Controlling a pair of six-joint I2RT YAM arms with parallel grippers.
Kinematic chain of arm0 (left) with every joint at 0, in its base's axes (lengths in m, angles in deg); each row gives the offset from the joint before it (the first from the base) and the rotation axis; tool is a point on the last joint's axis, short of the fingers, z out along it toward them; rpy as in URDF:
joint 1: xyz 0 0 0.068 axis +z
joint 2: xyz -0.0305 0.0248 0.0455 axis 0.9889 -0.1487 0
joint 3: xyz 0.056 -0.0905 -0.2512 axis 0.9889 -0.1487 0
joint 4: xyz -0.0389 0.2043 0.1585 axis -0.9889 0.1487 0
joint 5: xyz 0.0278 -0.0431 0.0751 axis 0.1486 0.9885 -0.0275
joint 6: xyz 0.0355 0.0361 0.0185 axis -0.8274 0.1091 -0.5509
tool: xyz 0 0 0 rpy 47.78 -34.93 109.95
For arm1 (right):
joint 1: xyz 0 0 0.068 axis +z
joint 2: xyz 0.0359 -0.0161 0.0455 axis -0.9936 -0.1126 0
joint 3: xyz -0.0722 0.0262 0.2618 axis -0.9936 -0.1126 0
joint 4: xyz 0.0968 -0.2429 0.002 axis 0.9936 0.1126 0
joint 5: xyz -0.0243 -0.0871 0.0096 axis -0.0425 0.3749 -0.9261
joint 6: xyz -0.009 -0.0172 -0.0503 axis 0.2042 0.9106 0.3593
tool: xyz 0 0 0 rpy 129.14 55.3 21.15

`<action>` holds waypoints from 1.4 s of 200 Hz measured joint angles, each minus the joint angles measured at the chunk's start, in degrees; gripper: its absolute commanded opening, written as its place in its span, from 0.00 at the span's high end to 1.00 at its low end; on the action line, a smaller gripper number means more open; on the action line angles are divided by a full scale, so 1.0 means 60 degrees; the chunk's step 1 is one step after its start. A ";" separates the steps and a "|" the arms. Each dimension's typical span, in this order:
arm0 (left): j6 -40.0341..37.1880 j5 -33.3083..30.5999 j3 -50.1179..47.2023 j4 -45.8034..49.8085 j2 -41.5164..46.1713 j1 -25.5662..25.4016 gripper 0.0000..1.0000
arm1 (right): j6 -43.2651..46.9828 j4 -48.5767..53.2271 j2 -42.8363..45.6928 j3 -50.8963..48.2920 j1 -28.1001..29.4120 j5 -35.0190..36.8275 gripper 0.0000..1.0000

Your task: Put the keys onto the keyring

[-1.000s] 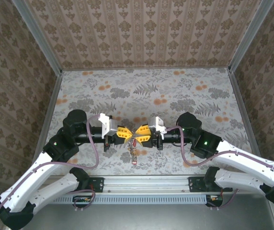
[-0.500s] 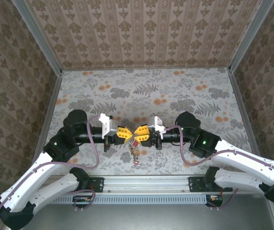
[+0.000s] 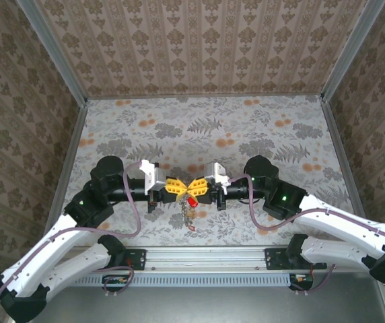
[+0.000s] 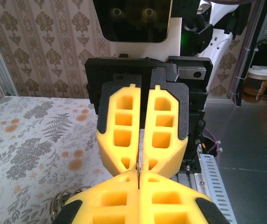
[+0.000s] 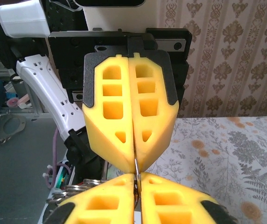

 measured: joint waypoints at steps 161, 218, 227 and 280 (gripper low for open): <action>-0.0943 -0.2437 0.1942 0.3085 -0.0805 -0.0703 0.72 | 0.1060 0.3665 -0.0317 0.1792 0.0106 0.2484 1.00; -0.1155 -0.2801 0.2044 0.3195 -0.1490 -0.0943 0.72 | 0.1271 0.4368 -0.0645 0.2095 0.0175 0.2543 1.00; -0.1177 -0.2820 0.2095 0.3213 -0.1537 -0.0951 0.72 | 0.1282 0.4441 -0.0667 0.2127 0.0182 0.2539 1.00; -0.1330 -0.2998 0.2266 0.3195 -0.1719 -0.1005 0.75 | 0.1286 0.4543 -0.0678 0.2178 0.0229 0.2452 1.00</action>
